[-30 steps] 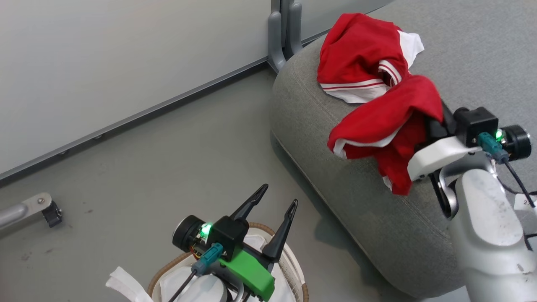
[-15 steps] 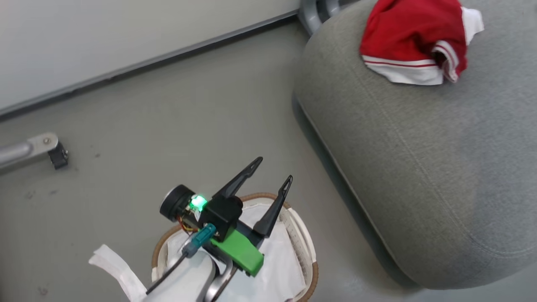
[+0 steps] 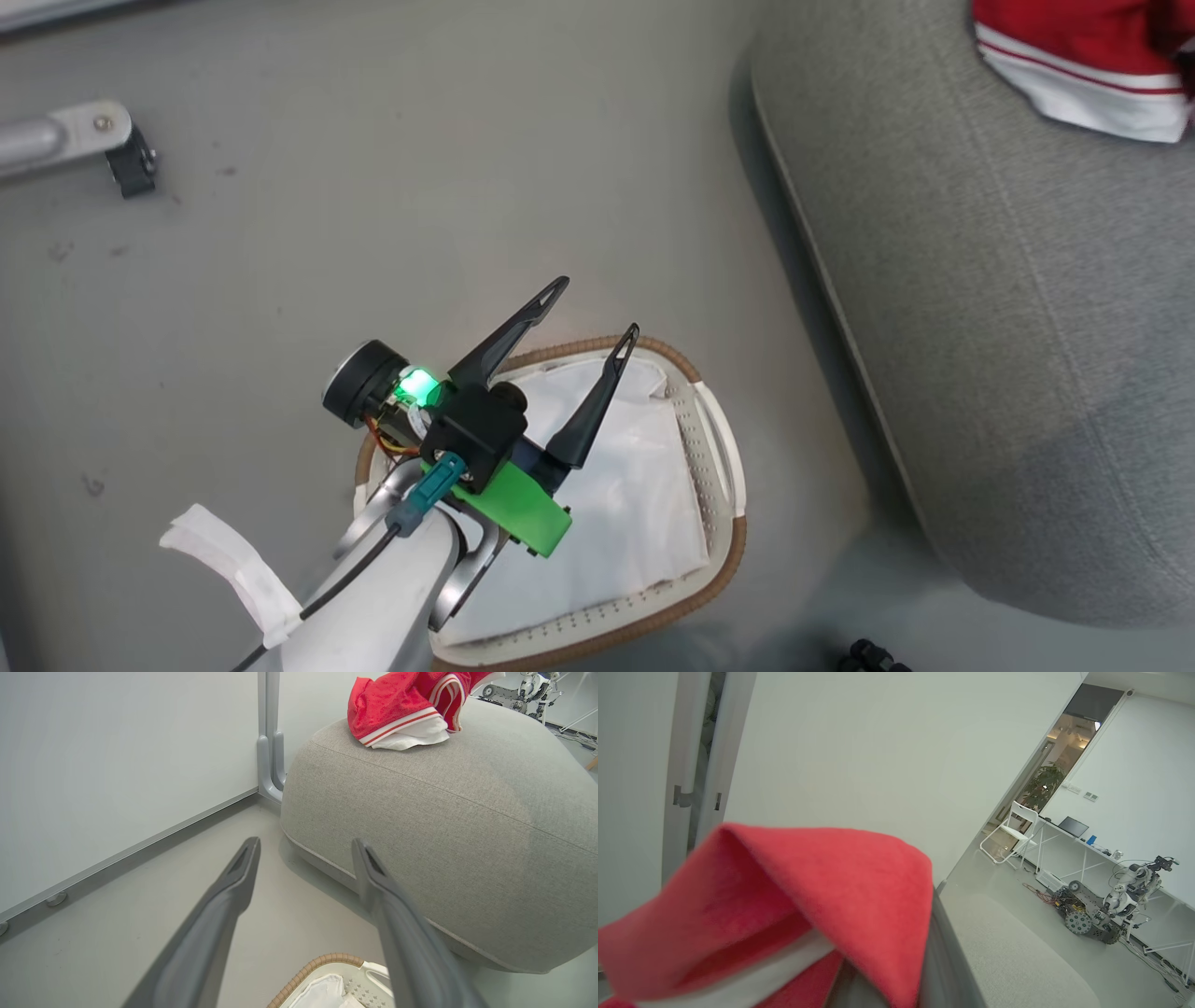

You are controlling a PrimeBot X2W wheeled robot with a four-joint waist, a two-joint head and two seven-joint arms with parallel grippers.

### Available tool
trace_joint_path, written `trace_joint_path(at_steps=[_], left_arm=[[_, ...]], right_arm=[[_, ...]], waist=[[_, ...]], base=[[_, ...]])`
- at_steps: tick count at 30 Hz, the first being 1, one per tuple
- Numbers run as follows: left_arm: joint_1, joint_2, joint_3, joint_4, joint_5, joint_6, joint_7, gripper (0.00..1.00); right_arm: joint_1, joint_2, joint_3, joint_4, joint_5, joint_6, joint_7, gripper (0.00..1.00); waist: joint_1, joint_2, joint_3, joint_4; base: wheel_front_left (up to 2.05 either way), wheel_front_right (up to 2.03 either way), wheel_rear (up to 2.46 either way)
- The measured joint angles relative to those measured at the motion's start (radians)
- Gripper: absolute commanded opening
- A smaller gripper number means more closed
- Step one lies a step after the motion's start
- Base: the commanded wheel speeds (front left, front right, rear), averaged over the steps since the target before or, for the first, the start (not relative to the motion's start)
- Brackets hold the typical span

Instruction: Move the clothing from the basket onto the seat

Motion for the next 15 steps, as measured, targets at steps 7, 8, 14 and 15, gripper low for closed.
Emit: trace_joint_path(at_steps=[7,8,14,15], left_arm=[[-0.008,0.022,0.001,-0.016,0.007,0.010,0.010,1.00],[-0.008,0.026,0.002,-0.017,0.007,0.012,0.010,1.00],[-0.008,0.035,0.001,-0.016,0.005,0.019,0.019,1.00],[-0.008,0.035,0.001,-0.016,0.003,0.020,0.019,1.00]], right_arm=[[0.052,0.073,-0.053,0.116,-0.081,0.000,-0.027,0.00],[0.059,0.080,-0.061,0.128,-0.091,0.000,-0.031,0.00],[0.114,0.129,-0.086,0.168,-0.140,0.000,-0.052,0.00],[0.121,0.136,-0.090,0.171,-0.143,0.000,-0.053,0.00]], waist=[[0.0001,0.0000,0.096,0.022],[0.0000,0.0000,0.105,0.022],[0.0000,0.0000,0.119,0.009],[0.0000,0.0000,0.114,0.005]], base=[[0.00,0.00,0.00],[0.00,0.00,0.00],[0.00,0.00,0.00],[0.00,0.00,0.00]])
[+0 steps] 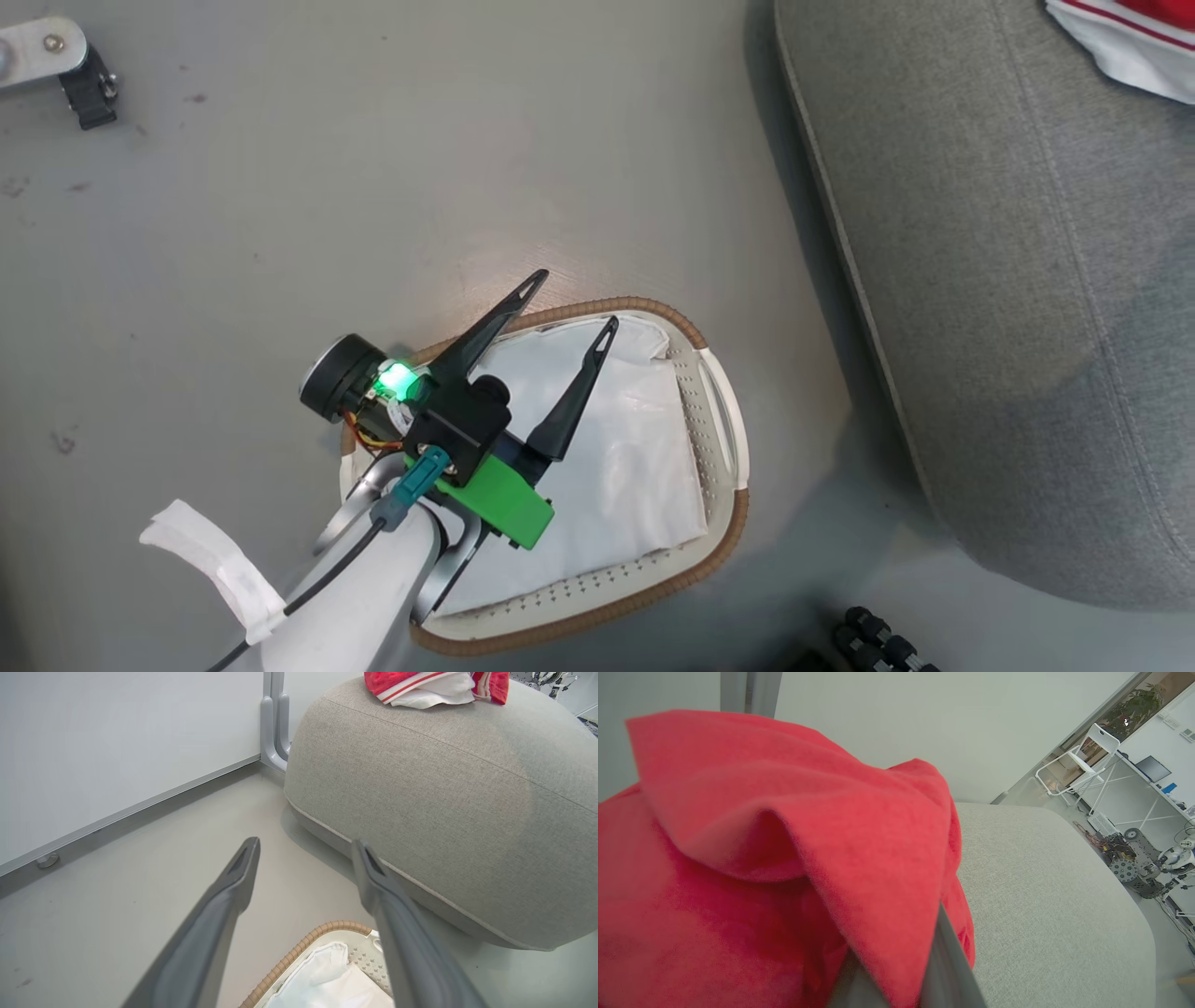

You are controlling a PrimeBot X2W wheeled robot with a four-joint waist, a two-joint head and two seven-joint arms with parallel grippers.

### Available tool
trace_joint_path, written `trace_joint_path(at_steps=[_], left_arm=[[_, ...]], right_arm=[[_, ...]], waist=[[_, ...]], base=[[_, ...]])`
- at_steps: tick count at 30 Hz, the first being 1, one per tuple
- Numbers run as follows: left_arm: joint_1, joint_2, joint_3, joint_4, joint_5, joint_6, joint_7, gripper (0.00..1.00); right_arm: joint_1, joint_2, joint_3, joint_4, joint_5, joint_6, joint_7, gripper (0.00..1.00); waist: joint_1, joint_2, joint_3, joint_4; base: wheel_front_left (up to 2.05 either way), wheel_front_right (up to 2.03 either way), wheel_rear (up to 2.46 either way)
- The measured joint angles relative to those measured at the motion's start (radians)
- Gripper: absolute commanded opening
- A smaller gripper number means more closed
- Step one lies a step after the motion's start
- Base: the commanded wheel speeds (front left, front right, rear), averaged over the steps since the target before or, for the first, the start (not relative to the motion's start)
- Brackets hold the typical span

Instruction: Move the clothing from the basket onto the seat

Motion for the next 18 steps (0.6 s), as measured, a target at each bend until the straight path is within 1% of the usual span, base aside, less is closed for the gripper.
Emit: trace_joint_path(at_steps=[2,3,4,5,6,7,8,11,18], left_arm=[[0.000,0.001,0.001,0.001,-0.005,0.001,0.000,1.00],[0.000,0.002,0.001,0.003,-0.007,0.002,0.000,1.00],[0.001,0.002,0.001,0.005,-0.008,0.003,0.000,1.00],[0.001,0.002,0.001,0.007,-0.010,0.003,0.000,1.00],[0.002,0.001,0.001,0.009,-0.015,0.003,-0.001,1.00],[0.002,0.000,0.001,0.012,-0.017,0.004,-0.002,1.00],[0.003,-0.002,0.001,0.015,-0.020,0.004,-0.003,1.00],[0.013,-0.012,0.004,0.023,-0.033,0.008,-0.007,1.00],[0.038,-0.050,0.023,0.055,-0.079,0.010,-0.019,1.00]], right_arm=[[0.015,0.017,0.001,0.002,-0.006,0.000,-0.008,0.00],[0.025,0.026,0.004,0.005,-0.007,0.000,-0.008,0.02],[0.034,0.034,0.006,0.007,-0.007,0.000,-0.009,0.10],[0.047,0.045,0.006,0.011,-0.003,0.000,-0.010,0.36],[0.063,0.054,0.009,0.011,-0.002,0.000,-0.012,0.48],[0.077,0.063,0.015,0.011,0.002,0.000,-0.013,0.81],[0.087,0.070,0.024,0.007,0.006,0.000,-0.013,1.00],[0.124,0.092,0.059,-0.022,0.035,0.000,-0.014,1.00],[0.191,0.065,0.128,-0.042,0.079,0.000,-0.014,1.00]], waist=[[0.0000,0.0000,-0.009,-0.007],[0.0000,0.0000,-0.014,-0.012],[0.0000,0.0000,-0.020,-0.015],[0.0000,0.0000,-0.027,-0.018],[-0.0001,0.0000,-0.035,-0.022],[-0.0001,0.0000,-0.043,-0.026],[-0.0001,0.0000,-0.051,-0.028],[-0.0001,0.0000,-0.079,-0.037],[-0.0001,0.0000,-0.169,-0.047]], base=[[0.00,0.00,0.00],[0.00,0.00,0.00],[0.00,0.00,0.00],[0.00,0.00,0.00],[0.00,0.00,0.00],[0.00,0.00,0.00],[0.00,0.00,0.00],[0.00,0.00,0.00],[0.00,0.00,0.00]])
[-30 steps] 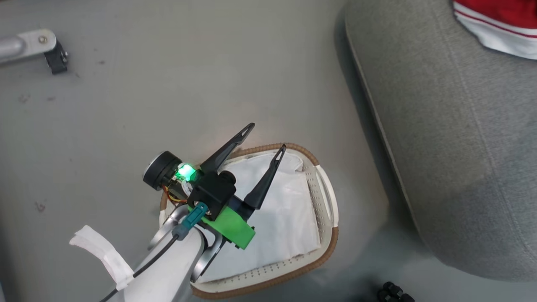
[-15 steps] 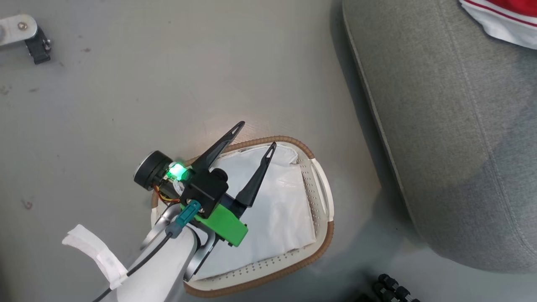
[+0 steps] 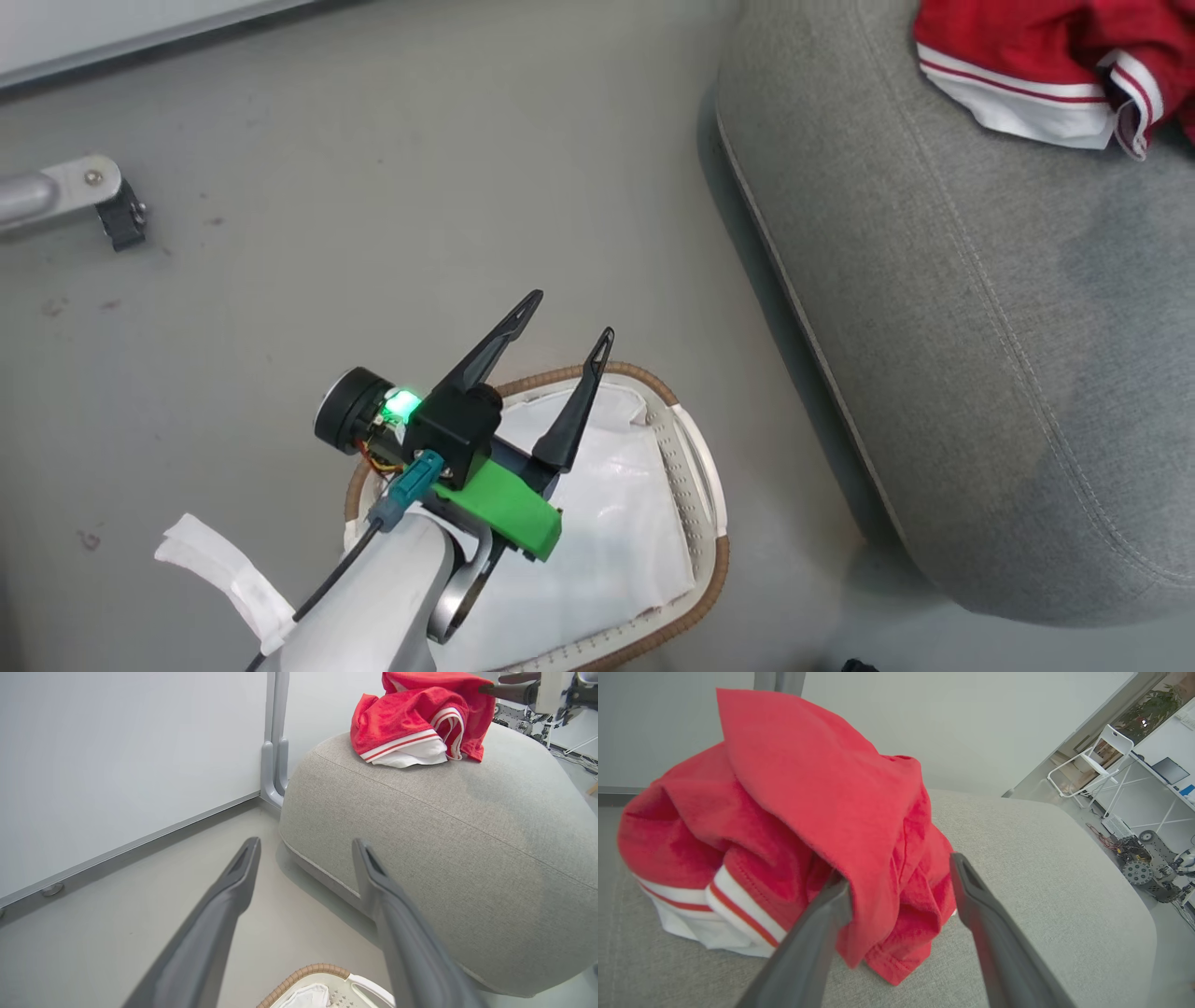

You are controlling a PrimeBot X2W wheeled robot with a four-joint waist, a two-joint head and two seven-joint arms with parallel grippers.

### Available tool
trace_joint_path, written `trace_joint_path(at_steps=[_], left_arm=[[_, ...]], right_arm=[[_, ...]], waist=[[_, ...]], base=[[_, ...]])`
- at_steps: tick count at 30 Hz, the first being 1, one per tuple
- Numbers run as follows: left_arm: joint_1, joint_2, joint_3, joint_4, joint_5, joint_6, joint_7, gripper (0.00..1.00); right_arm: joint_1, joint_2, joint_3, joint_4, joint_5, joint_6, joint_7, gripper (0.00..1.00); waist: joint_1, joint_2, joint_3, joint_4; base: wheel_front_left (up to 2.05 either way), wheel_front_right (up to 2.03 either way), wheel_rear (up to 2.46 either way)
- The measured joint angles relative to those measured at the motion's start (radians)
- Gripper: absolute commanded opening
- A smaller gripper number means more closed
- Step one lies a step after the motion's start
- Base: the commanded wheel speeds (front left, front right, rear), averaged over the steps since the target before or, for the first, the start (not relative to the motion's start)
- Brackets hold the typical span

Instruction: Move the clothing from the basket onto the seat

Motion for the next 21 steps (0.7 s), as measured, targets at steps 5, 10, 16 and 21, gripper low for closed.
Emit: trace_joint_path(at_steps=[5,10,16,21], left_arm=[[0.026,-0.035,0.039,0.018,-0.042,0.007,-0.004,1.00],[0.059,-0.060,0.096,0.007,-0.053,0.015,-0.006,1.00],[0.118,-0.084,0.176,0.007,-0.057,0.025,-0.007,1.00],[0.167,-0.100,0.258,0.025,-0.057,0.037,-0.007,1.00]], right_arm=[[0.014,-0.029,0.057,0.007,0.032,0.000,0.000,1.00],[0.017,-0.014,0.124,0.008,0.078,0.000,0.000,1.00],[0.047,0.052,0.198,-0.056,0.165,0.000,-0.001,1.00],[0.153,0.102,0.242,-0.159,0.220,0.000,-0.002,1.00]], waist=[[0.0000,0.0000,-0.079,0.006],[-0.0001,0.0000,-0.156,0.024],[-0.0001,0.0000,-0.241,0.070],[-0.0001,0.0000,-0.291,0.129]], base=[[0.00,0.00,0.00],[0.00,0.00,0.00],[0.00,0.00,0.00],[0.00,0.00,0.00]])
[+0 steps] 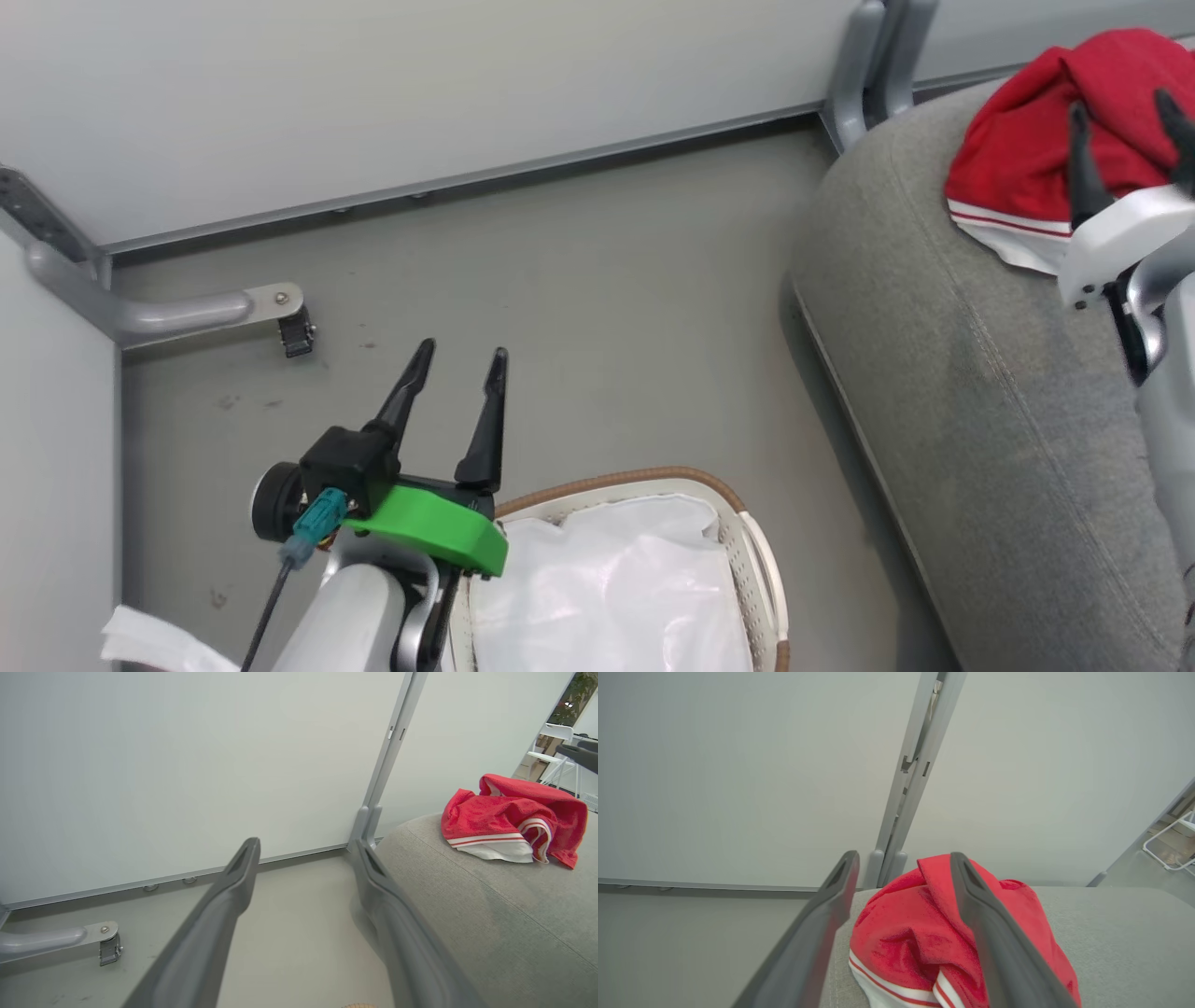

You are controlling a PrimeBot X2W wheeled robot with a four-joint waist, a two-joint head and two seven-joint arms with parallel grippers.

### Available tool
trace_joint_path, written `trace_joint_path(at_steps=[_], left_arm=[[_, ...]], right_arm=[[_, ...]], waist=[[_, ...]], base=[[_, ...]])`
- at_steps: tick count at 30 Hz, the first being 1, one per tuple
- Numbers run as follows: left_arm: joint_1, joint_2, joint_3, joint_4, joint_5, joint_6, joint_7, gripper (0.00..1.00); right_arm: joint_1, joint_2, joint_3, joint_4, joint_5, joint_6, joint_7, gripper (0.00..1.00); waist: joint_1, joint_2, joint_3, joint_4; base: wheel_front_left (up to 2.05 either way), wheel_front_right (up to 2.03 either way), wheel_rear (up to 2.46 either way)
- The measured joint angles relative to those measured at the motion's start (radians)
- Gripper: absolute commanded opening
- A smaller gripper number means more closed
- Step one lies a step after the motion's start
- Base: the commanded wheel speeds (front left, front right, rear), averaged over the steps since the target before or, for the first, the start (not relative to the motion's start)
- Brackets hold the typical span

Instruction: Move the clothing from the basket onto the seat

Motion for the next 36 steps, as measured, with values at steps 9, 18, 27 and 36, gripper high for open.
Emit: trace_joint_path(at_steps=[9,18,27,36], left_arm=[[0.094,-0.001,0.168,0.024,0.007,0.032,0.000,1.00],[0.199,-0.016,0.263,0.037,0.016,0.036,0.000,1.00],[0.264,-0.028,0.297,0.037,0.048,0.022,0.000,1.00],[0.276,-0.032,0.305,0.039,0.057,0.016,0.000,1.00]], right_arm=[[0.193,0.116,0.018,-0.174,0.059,0.000,0.000,1.00],[0.476,0.246,-0.031,-0.390,0.061,0.000,0.000,1.00],[0.648,0.253,0.006,-0.484,0.176,0.000,0.000,1.00],[0.716,0.253,0.037,-0.499,0.178,0.000,0.000,1.00]], waist=[[0.0000,0.0000,-0.079,0.091],[0.0000,0.0000,-0.150,0.151],[0.0000,0.0000,-0.181,0.165],[0.0000,0.0000,-0.187,0.160]], base=[[0.00,0.00,0.00],[0.00,0.00,0.00],[0.00,0.00,0.00],[0.00,0.00,0.00]])
